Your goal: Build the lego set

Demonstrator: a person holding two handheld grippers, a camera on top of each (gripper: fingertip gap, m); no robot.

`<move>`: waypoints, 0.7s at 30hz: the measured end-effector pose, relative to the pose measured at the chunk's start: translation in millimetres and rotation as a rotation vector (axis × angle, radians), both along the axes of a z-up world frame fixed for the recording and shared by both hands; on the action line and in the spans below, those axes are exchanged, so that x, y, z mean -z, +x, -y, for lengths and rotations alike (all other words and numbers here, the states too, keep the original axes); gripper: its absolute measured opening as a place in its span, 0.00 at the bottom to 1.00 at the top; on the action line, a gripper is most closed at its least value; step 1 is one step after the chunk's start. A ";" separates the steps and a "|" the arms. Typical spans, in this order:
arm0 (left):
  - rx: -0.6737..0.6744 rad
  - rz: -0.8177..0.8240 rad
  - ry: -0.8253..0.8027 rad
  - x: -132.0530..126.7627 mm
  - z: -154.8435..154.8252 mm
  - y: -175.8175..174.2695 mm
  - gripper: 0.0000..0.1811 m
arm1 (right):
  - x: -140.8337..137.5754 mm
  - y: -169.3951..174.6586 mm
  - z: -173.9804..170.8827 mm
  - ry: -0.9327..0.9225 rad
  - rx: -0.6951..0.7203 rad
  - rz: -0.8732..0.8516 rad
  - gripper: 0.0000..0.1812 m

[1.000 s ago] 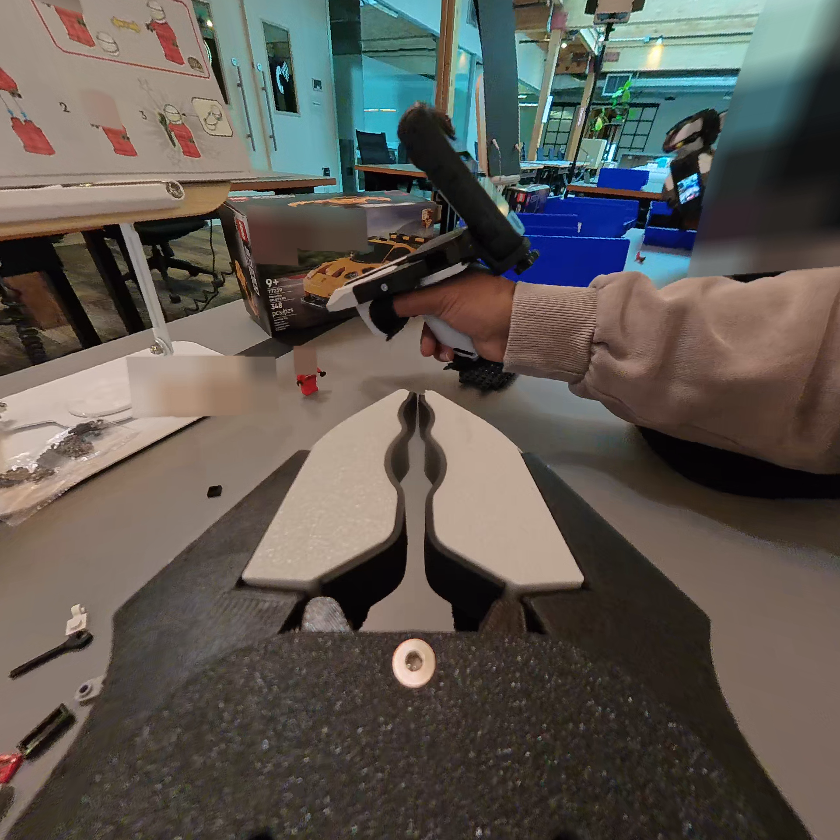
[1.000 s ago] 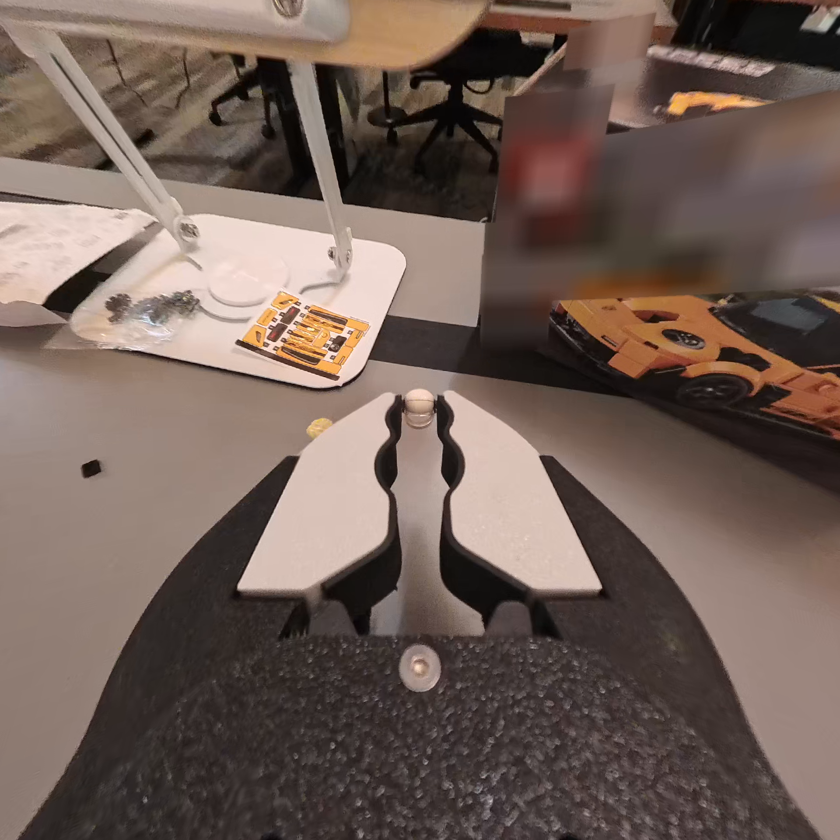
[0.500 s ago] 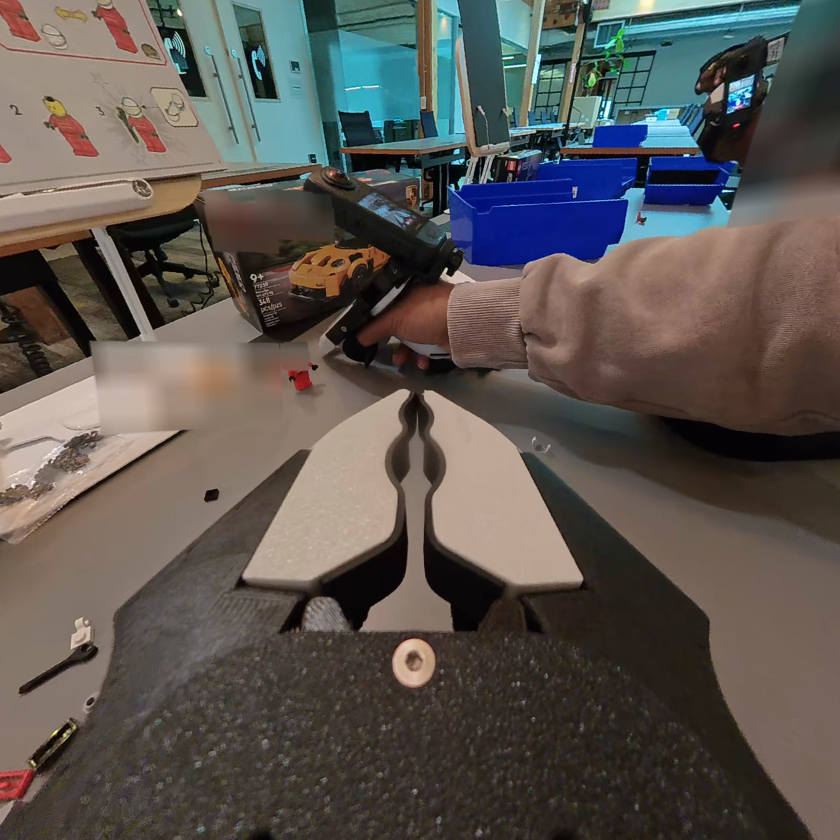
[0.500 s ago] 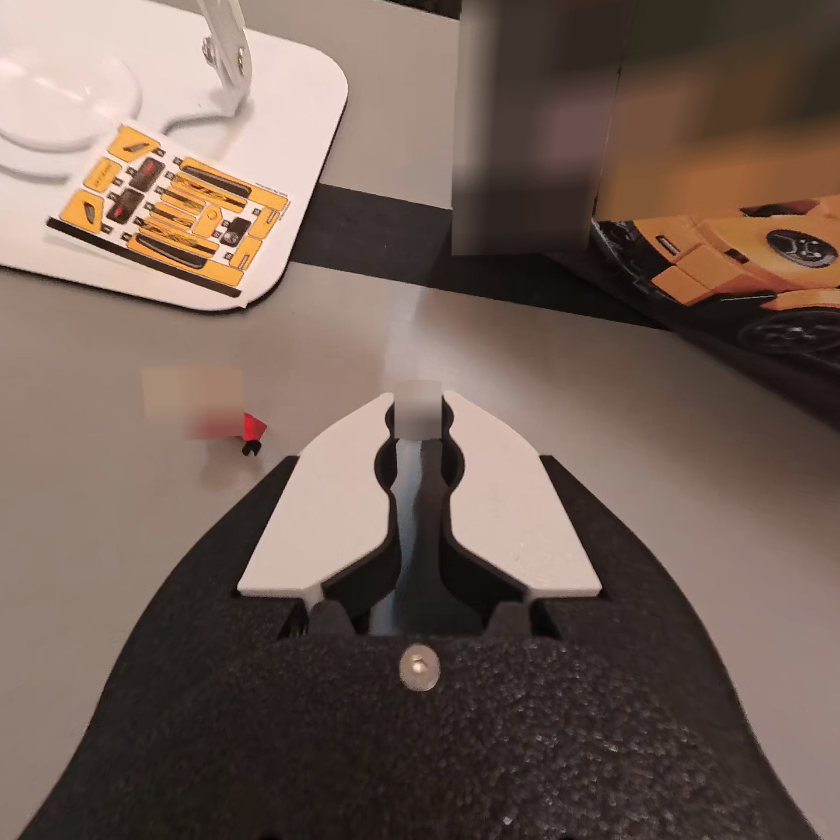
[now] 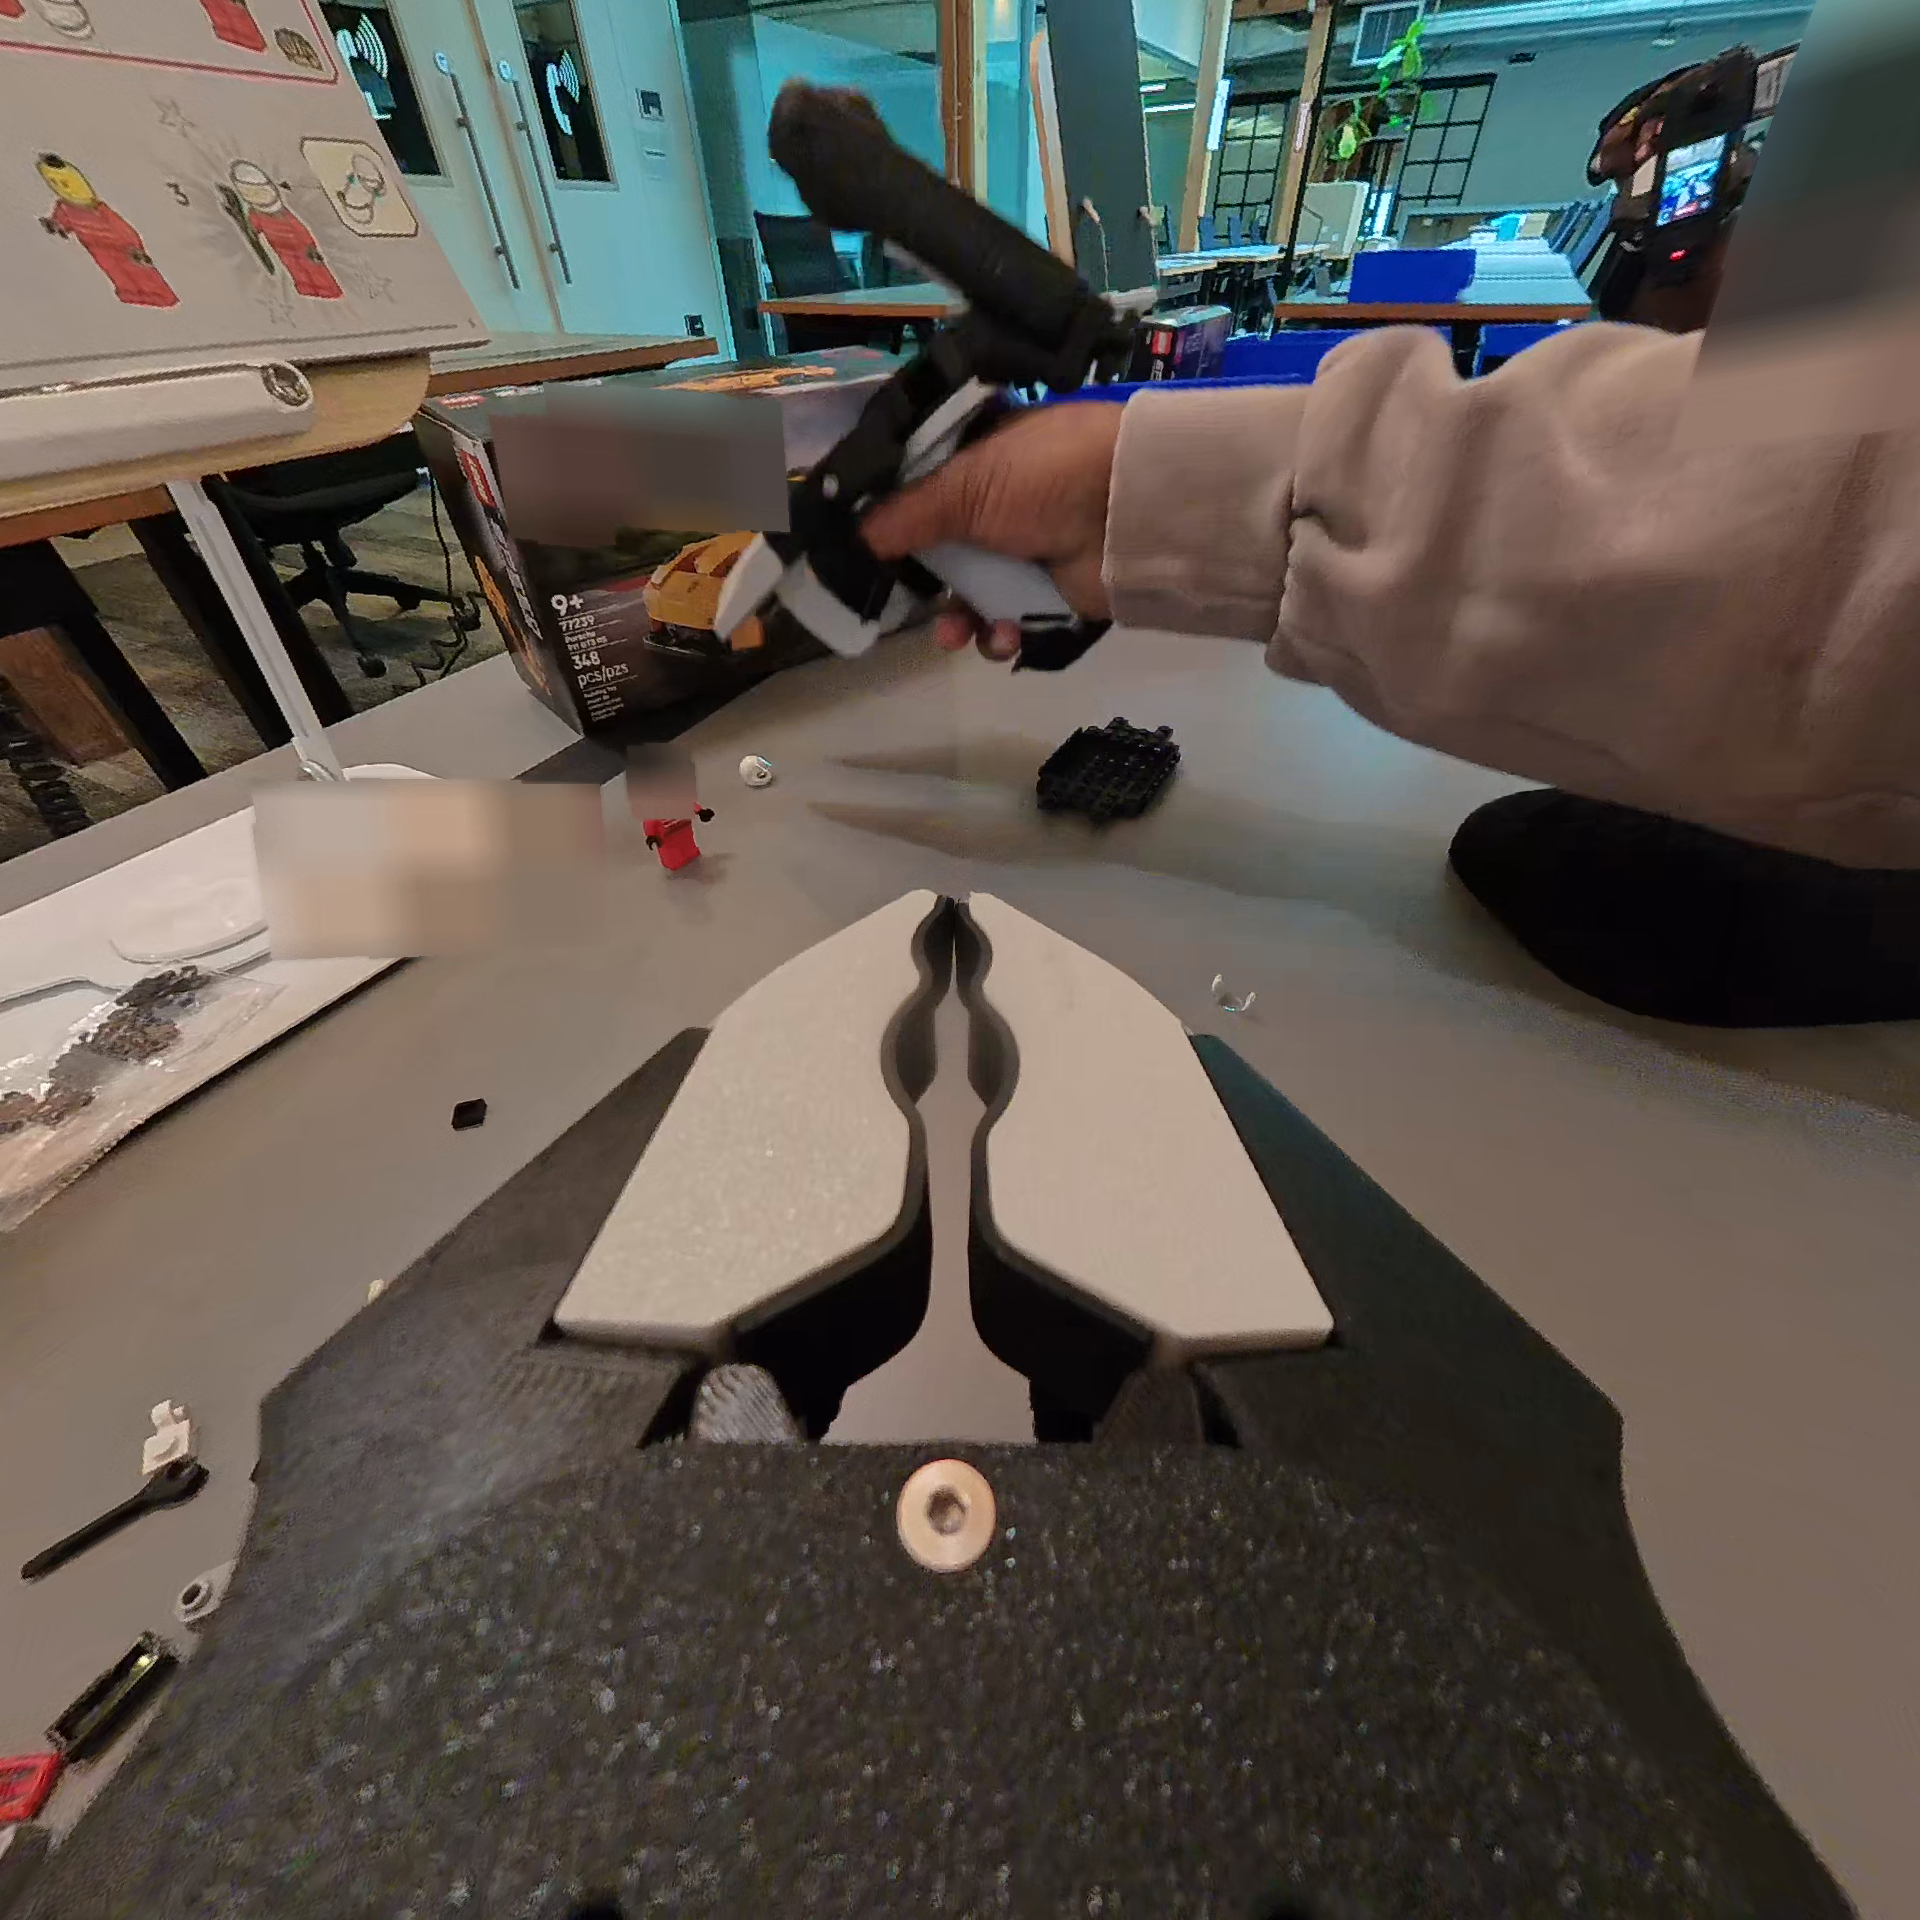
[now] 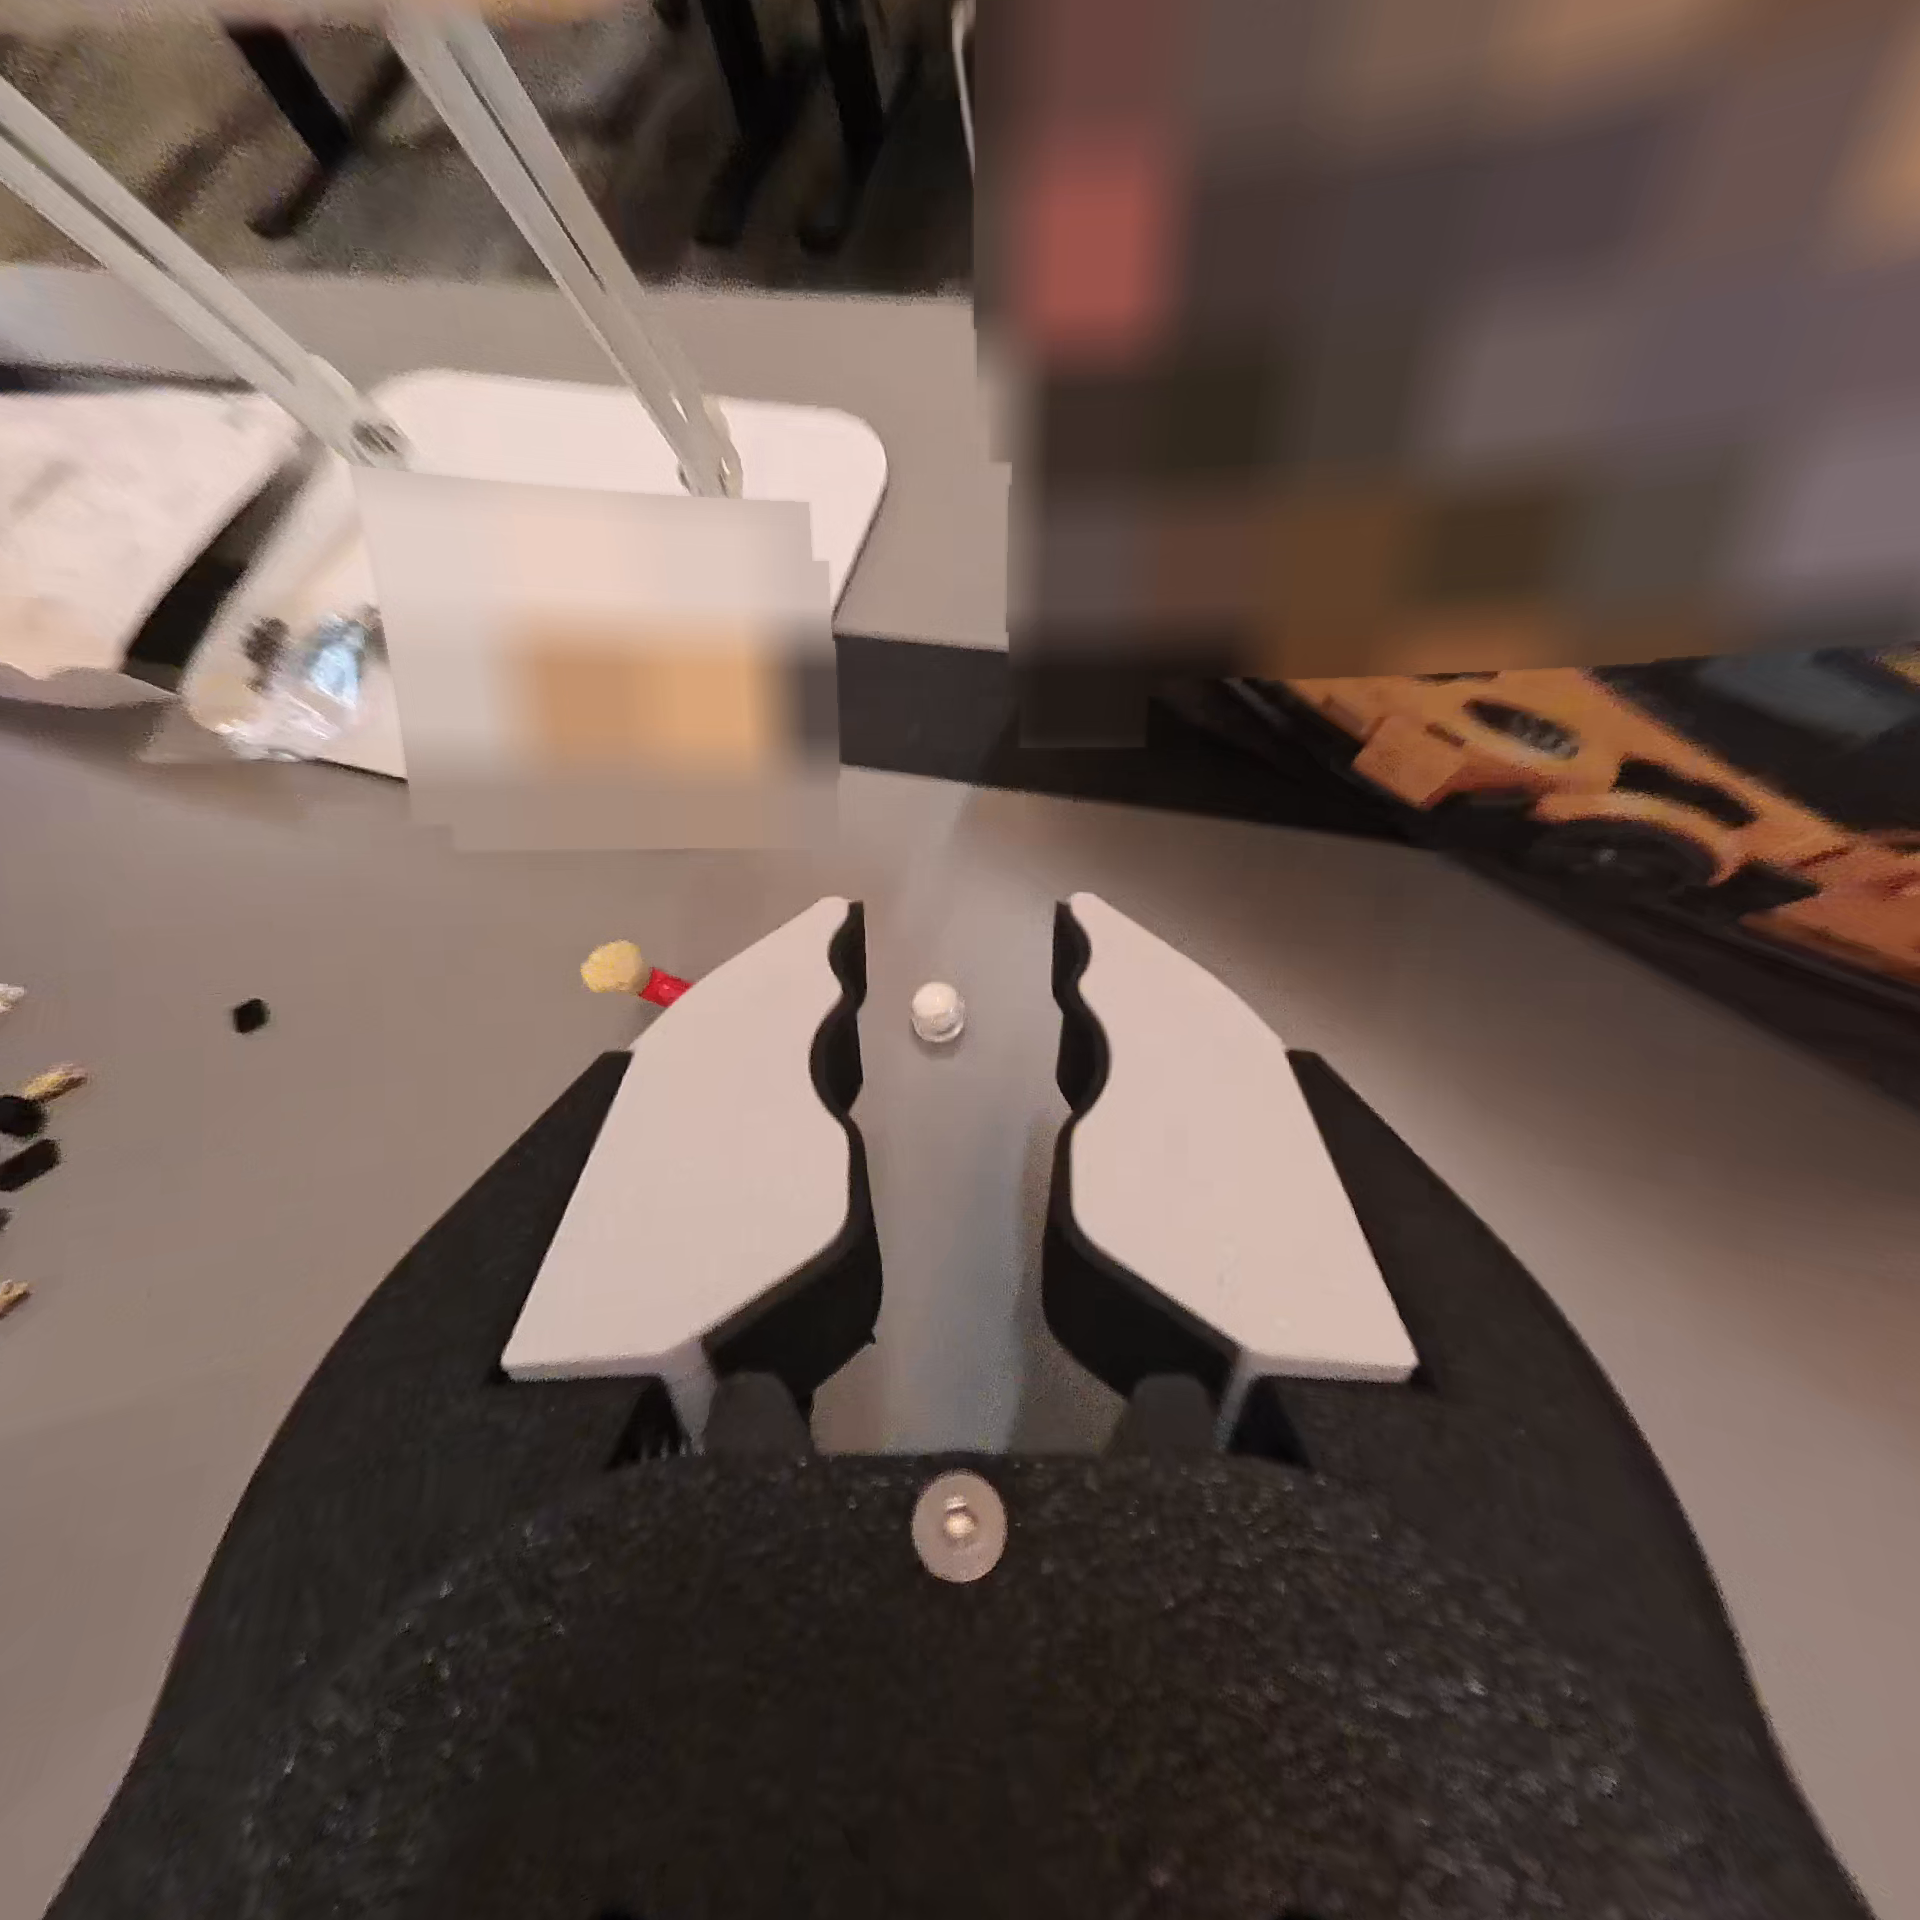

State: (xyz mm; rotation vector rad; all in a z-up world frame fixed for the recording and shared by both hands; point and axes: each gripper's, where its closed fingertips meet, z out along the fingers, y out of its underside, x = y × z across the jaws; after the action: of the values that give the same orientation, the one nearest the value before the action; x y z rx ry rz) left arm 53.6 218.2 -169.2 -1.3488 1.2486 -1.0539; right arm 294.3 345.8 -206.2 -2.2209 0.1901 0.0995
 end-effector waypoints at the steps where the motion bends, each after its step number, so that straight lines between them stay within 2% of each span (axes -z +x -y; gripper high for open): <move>1: 0.001 -0.002 -0.001 0.8 -0.2 0.3 0.00 | -7.7 2.3 1.2 0.021 -0.019 0.001 0.18; 5: 0.000 -0.013 -0.003 3.8 -1.1 0.6 0.00 | -12.7 1.6 7.5 0.021 -0.237 0.142 0.13; 9: 0.002 -0.022 0.004 6.5 -0.6 1.1 0.00 | 11.9 -10.0 18.3 -0.036 -0.655 0.397 0.12; 11: 0.006 -0.021 0.018 8.2 0.3 1.4 0.00 | 24.9 -13.9 20.1 -0.077 -0.789 0.398 0.12; 15: 0.036 0.010 0.054 7.4 7.0 2.1 0.00 | 45.0 -13.1 16.6 -0.156 -0.966 0.399 0.14; 21: 0.014 0.032 0.076 9.8 2.4 5.1 0.00 | 61.5 -15.7 4.8 -0.204 -1.115 0.386 0.14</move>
State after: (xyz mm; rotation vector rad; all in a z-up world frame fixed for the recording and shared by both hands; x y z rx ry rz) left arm 58.7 215.8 -179.0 -1.2627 1.2632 -1.0237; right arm 278.5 341.0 -267.7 -2.2318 -1.2992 0.2538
